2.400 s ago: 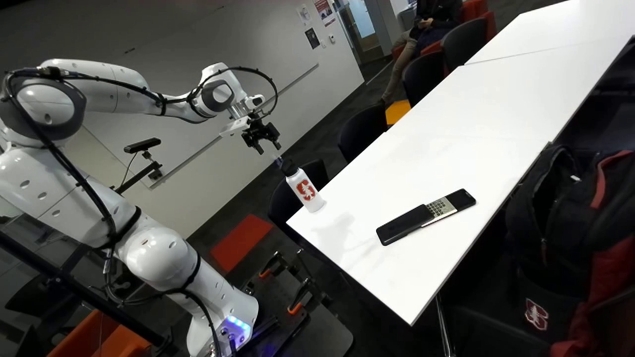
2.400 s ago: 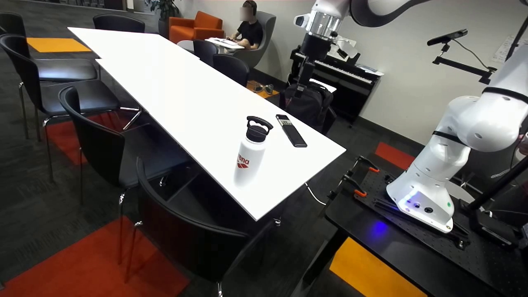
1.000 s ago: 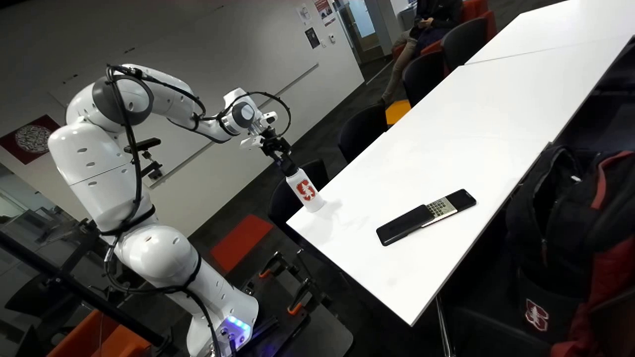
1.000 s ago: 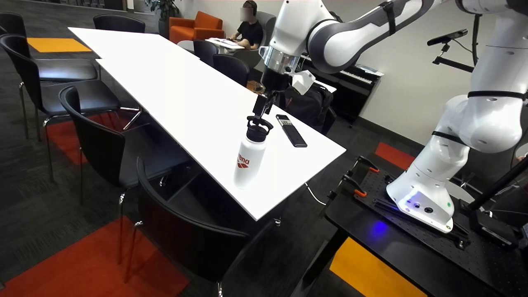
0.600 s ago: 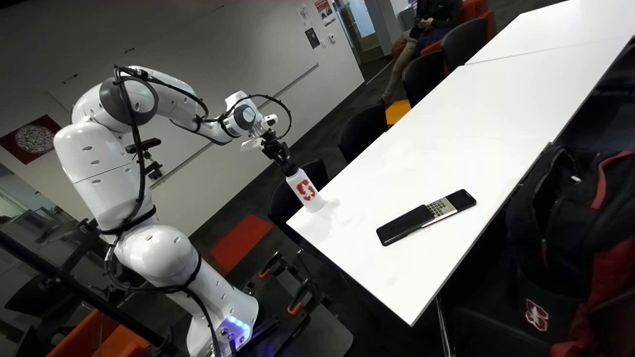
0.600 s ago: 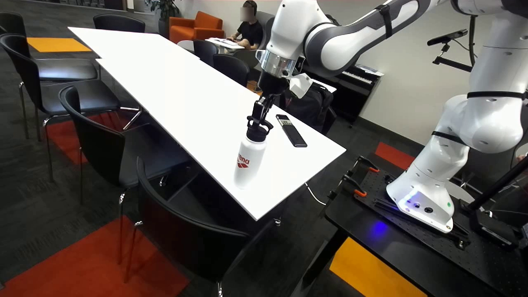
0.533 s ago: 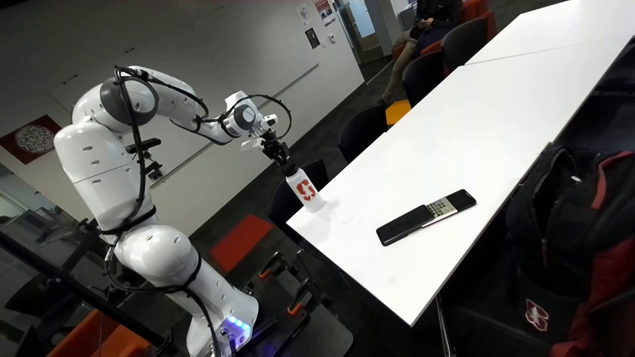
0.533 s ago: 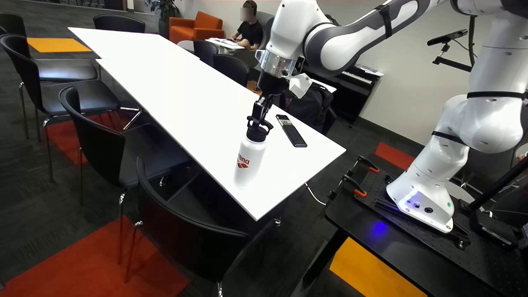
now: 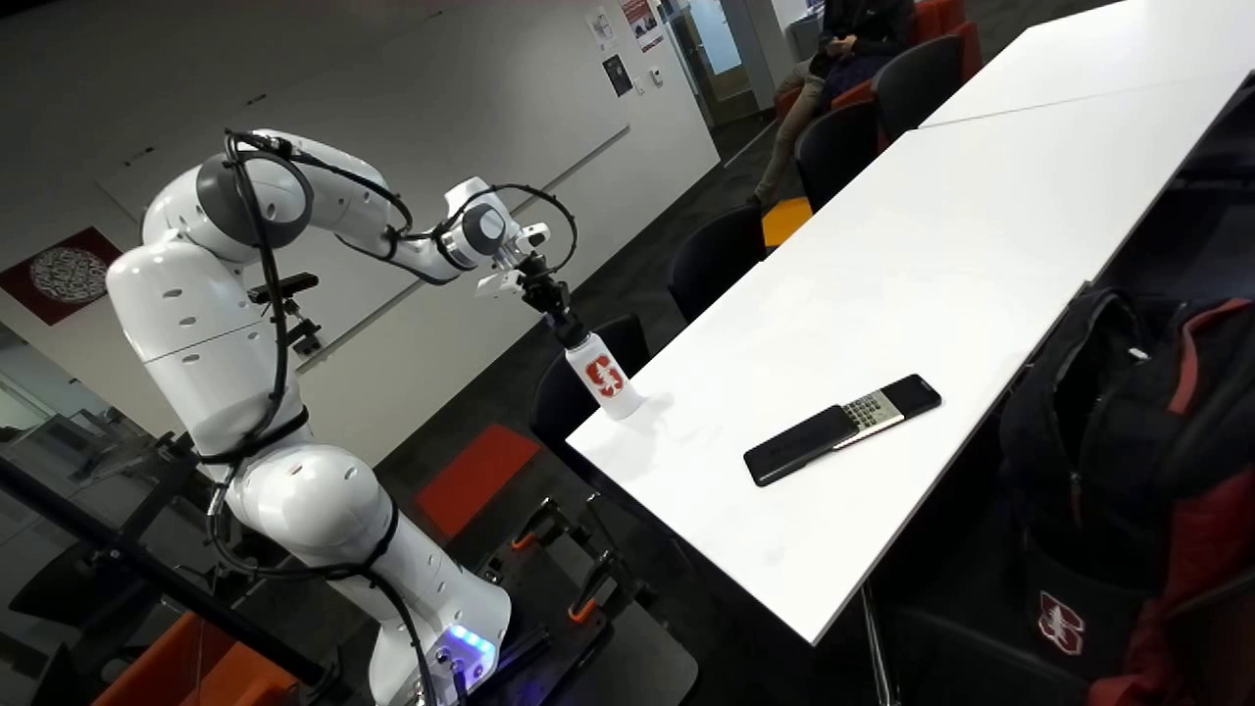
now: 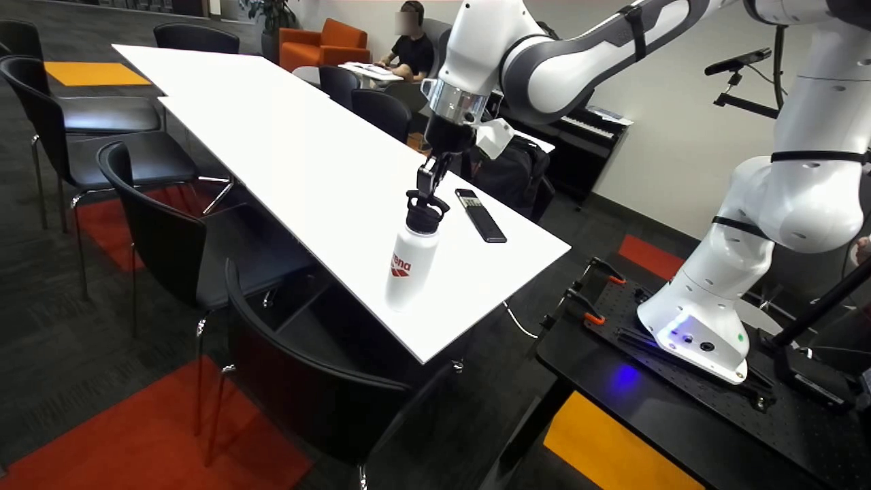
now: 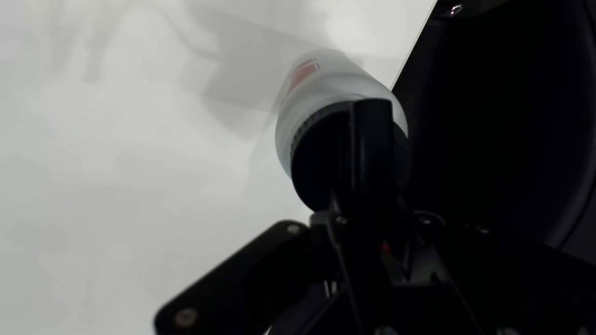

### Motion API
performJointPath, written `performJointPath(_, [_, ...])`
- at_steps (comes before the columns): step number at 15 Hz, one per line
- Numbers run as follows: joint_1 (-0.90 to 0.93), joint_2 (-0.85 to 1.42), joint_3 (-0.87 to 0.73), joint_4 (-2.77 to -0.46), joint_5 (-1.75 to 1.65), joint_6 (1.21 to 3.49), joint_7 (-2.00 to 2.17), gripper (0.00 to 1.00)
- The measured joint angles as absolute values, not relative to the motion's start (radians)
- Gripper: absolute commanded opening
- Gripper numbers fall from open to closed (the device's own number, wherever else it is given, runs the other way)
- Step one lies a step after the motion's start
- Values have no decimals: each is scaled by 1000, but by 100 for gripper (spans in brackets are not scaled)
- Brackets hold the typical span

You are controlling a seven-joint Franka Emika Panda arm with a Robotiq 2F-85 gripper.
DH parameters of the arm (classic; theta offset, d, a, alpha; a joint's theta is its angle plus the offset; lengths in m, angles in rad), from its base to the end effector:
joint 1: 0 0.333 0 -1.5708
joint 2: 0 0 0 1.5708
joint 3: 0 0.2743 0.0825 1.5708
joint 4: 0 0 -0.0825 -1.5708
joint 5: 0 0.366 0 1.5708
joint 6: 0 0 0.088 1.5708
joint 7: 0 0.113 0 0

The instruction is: Pick up the black lid off the white bottle and put it on the table.

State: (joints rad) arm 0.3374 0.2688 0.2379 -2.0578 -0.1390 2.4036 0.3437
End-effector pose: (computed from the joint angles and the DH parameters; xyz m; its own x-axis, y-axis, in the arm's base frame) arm 0.4818 0.3087 0.2829 0.9451 0.3131 0.0934 0.3138 -0.9495 0.0083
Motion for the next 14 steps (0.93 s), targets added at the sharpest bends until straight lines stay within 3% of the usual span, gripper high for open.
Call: performJointPath(14, [288,129,208,-2069,-49,2416,338,5])
